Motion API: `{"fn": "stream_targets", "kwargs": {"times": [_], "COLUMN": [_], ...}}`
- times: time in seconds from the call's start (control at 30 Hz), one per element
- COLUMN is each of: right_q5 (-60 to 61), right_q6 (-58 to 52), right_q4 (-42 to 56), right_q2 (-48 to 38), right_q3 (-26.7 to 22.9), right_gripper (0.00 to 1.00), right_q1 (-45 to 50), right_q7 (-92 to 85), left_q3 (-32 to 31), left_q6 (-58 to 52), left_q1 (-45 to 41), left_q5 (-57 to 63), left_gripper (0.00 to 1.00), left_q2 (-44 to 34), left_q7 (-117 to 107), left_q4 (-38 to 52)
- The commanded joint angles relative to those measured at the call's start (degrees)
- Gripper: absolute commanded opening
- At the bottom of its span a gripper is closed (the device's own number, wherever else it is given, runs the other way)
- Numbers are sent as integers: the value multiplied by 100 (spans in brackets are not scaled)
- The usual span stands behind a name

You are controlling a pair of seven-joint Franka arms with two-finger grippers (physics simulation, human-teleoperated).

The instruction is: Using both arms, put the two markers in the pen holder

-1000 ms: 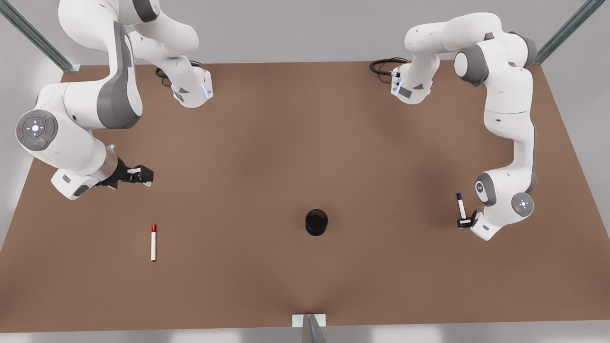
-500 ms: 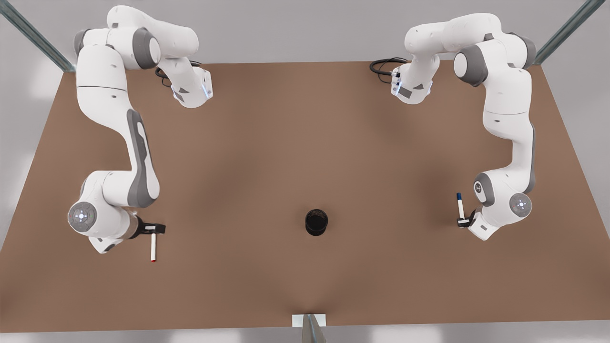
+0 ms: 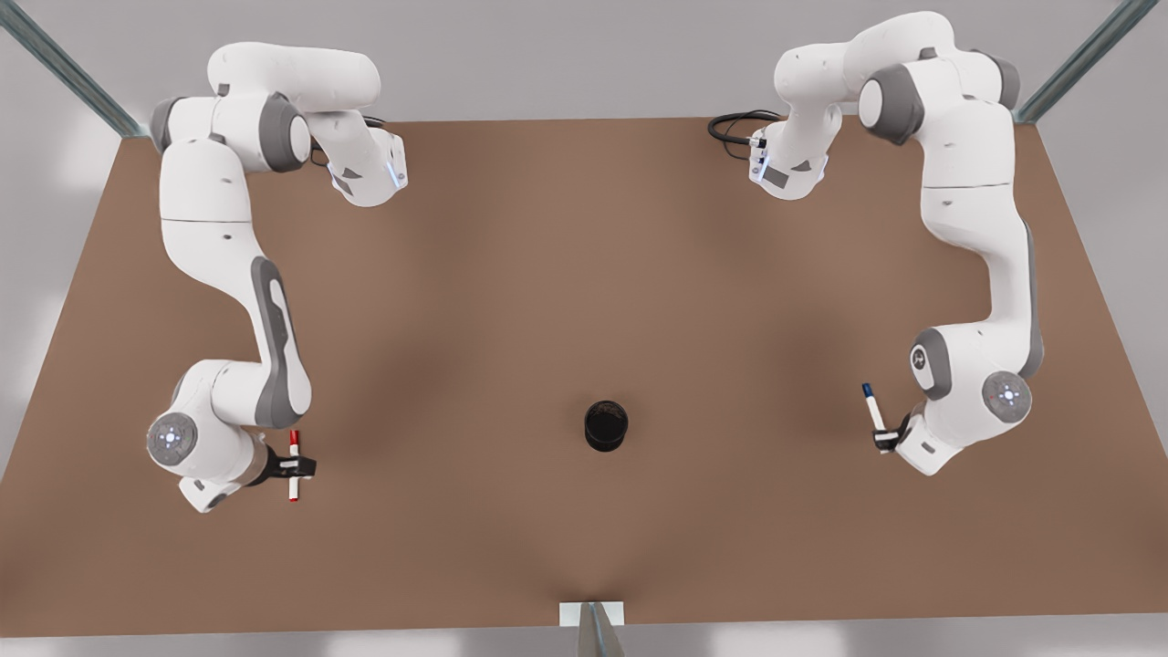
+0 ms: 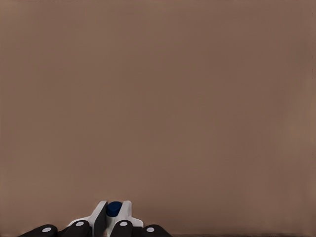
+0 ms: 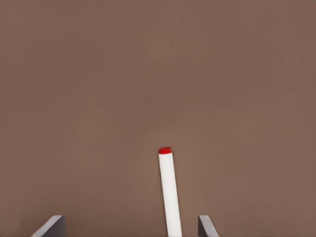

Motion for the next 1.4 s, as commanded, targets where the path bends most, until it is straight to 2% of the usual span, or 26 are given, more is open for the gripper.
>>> {"fn": "stream_targets", "kwargs": {"times": [0.0, 0.03, 0.17, 0.23, 0.3, 0.33, 0.43, 0.47, 0.53, 0.63, 0.77, 0.8, 0.93, 1.2, 1.23, 1.27, 1.3, 1.33, 1.37], "right_q5": [-4, 31, -4, -66, -127, -224, -224, -224, -224, -233, -233, -224, -224, -224, -224, -224, -224, -224, -224], "right_q6": [419, 683, 1175, 1588, 1659, 1720, 1703, 1720, 1764, 2010, 2063, 2072, 2089, 2274, 2379, 2415, 2415, 2406, 2397], "right_q4": [3, 3, -85, -454, -498, -498, -507, -524, -577, -735, -753, -753, -744, -876, -946, -964, -955, -955, -946], "right_q2": [129, 217, 376, 358, 367, 367, 358, 349, 349, 323, 340, 340, 358, 340, 332, 340, 340, 340, 340], "right_q3": [-6, -15, -15, -6, -6, 2, 2, 11, 11, 11, 11, 11, 11, 20, 20, 20, 20, 20, 20], "right_gripper": [100, 100, 100, 98, 92, 90, 77, 69, 69, 65, 57, 51, 48, 45, 45, 45, 43, 31, 29], "right_q1": [-7, -7, -157, -78, -95, -121, -113, -104, -104, -104, -121, -121, -130, -113, -113, -121, -121, -121, -121], "right_q7": [-563, -660, -783, -783, -792, -809, -809, -809, -809, -818, -827, -827, -827, -818, -818, -827, -827, -853, -853], "left_q3": [-21, -21, -56, -65, -108, -223, -574, -574, -574, -583, -688, -724, -759, -829, -838, -1101, -1145, -1260, -1260], "left_q6": [-1333, -1984, -2758, -2758, -2644, -2135, -853, -317, 704, 1908, 2989, 3358, 3649, 3895, 3878, 3877, 3869, 3579, 3210], "left_q1": [-291, -555, -1610, -2208, -2560, -2577, -2630, -2639, -2612, -2648, -2718, -2744, -2902, -3043, -3043, -3008, -3025, -2982, -2771], "left_q5": [-78, -69, -315, -1053, -1686, -2152, -2345, -2477, -2671, -2768, -2768, -2776, -3479, -3550, -3550, -3550, -3593, -4182, -4209], "left_gripper": [21, 21, 21, 21, 21, 21, 21, 21, 21, 21, 21, 21, 21, 22, 78, 100, 100, 100, 100], "left_q2": [-36, -45, -484, -792, -774, -766, -695, -599, -484, -476, -300, -168, 61, 17, -45, -98, -159, -212, -317], "left_q7": [-1060, -1562, -2713, -3408, -3452, -3347, -1671, -748, 1731, 3991, 4809, 4801, 4801, 4906, 4950, 4968, 4959, 4906, 4898], "left_q4": [233, 621, 1052, 1131, 1474, 1465, 1465, 1456, 1421, 1096, 806, 727, 551, -64, -117, -432, -564, -618, -574]}}
